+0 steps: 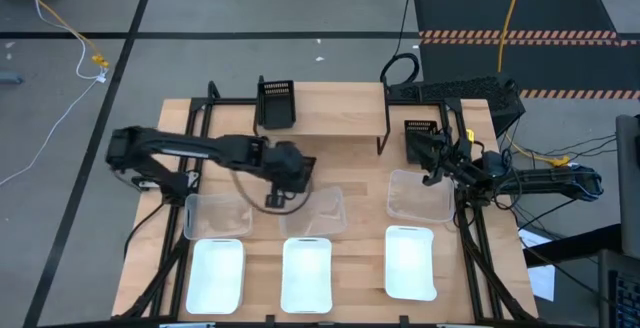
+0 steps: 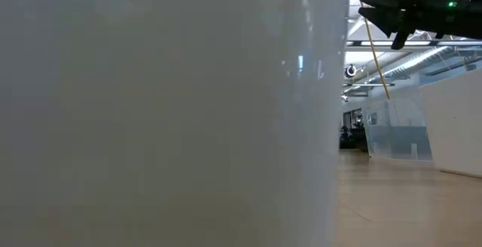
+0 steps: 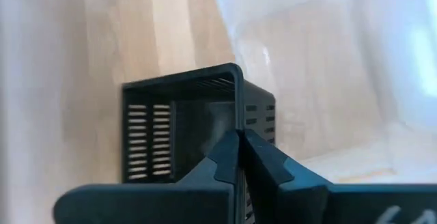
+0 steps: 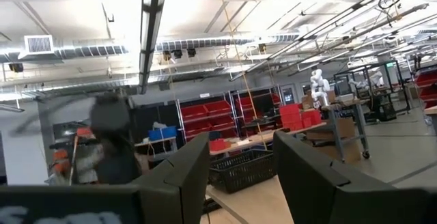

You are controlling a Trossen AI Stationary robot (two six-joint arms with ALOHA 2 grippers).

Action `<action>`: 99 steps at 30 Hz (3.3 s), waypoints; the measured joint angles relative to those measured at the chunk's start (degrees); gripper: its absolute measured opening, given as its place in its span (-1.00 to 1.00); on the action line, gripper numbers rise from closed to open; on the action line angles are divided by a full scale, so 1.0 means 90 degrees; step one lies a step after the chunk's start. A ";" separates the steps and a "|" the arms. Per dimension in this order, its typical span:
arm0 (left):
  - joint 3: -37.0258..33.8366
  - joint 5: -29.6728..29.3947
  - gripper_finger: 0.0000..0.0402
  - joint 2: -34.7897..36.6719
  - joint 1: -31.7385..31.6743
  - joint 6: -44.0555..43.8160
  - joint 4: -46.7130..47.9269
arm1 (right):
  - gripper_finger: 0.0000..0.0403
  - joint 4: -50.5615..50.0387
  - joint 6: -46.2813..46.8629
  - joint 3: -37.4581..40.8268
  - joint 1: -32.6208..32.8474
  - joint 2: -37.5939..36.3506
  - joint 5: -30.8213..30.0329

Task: Stack baskets on shelf by color
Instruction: Stack the left black bin on top of the other black bin on the shelf, then stack the black bin on top of the other black bins on the shelf

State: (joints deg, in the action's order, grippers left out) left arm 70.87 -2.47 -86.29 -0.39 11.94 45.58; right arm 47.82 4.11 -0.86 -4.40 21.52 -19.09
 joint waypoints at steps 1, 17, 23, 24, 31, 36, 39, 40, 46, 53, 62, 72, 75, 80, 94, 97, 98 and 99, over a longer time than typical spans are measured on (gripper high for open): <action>0.0005 -0.0008 -0.93 0.0211 0.0050 0.0130 0.0032 | -0.22 -0.0062 -0.0026 0.0000 0.0000 0.0002 0.0000; 0.0019 -0.0201 -0.97 0.2933 0.0608 0.1297 -0.1219 | -0.22 -0.0768 -0.0388 -0.0002 0.0000 0.0005 -0.0019; 0.0029 -0.2187 -0.95 0.3055 0.0050 0.1644 -0.1821 | -0.22 -0.0891 -0.0463 -0.0002 0.0000 0.0006 -0.0027; 0.0029 -0.2236 -0.96 0.2989 -0.0104 0.1727 -0.1823 | -0.22 -0.0891 -0.0475 -0.0002 0.0000 0.0002 -0.0028; 0.0024 -0.2700 -0.94 0.2157 -0.1100 0.1769 -0.1792 | -0.22 -0.1047 -0.0429 -0.0002 0.0000 0.0005 -0.0030; 0.0022 -0.2927 -0.96 0.1586 -0.1424 0.1759 -0.1683 | -0.22 -0.1133 -0.0336 -0.0002 0.0000 0.0005 -0.0038; 0.0022 -0.2944 -0.98 0.1397 -0.1447 0.1764 -0.1473 | -0.22 -0.1158 -0.0378 -0.0002 0.0000 0.0002 -0.0148; 0.0022 -0.2949 -0.97 0.1355 -0.1444 0.1765 -0.1347 | -0.22 -0.1192 -0.0380 -0.0002 0.0000 0.0002 -0.0237; 0.0019 -0.3628 -0.90 0.1249 -0.1410 0.1430 -0.0720 | -0.22 -0.1256 -0.0380 -0.0002 -0.0002 0.0003 -0.0556; 0.0019 -0.3522 -0.95 0.1252 -0.1398 0.1297 -0.0520 | -0.22 -0.1247 -0.0333 -0.0002 -0.0002 0.0005 -0.0563; 0.0019 -0.3175 -0.47 0.1252 -0.1403 0.0986 -0.0383 | -0.22 -0.1173 -0.0196 -0.0002 -0.0002 0.0002 -0.0551; 0.0019 -0.3055 -0.15 0.1254 -0.1463 0.0809 -0.0242 | -0.22 -0.1205 -0.0125 -0.0002 -0.0002 0.0002 -0.0546; 0.0012 -0.2709 -0.14 0.1212 -0.1503 0.0739 -0.0220 | -0.22 -0.1205 -0.0125 -0.0002 -0.0002 0.0002 -0.0546; 0.0005 -0.2593 -0.14 0.1198 -0.1501 0.0652 0.0065 | -0.22 -0.1300 -0.0220 -0.0002 -0.0002 0.0003 -0.0547; 0.0005 -0.1501 -0.14 0.1167 -0.1411 0.0994 -0.1743 | -0.22 -0.1097 -0.0052 -0.0002 -0.0002 0.0007 -0.0519; 0.0007 -0.0241 -0.14 0.0785 -0.1306 0.1034 -0.2944 | -0.22 -0.0295 0.0071 -0.0001 0.0000 0.0073 0.0239; 0.0007 0.0014 -0.14 0.0594 -0.1262 0.1091 -0.3293 | -0.22 -0.0112 0.0076 -0.0004 0.0000 0.0118 0.0548; 0.0007 0.0172 -0.14 0.0384 -0.1205 0.1158 -0.3620 | -0.22 -0.0053 0.0099 -0.0032 0.0001 0.0169 0.0722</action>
State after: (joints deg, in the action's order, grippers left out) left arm 70.94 -0.93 -82.84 -11.24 22.36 13.00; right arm 47.34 5.00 -1.15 -4.40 23.04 -12.59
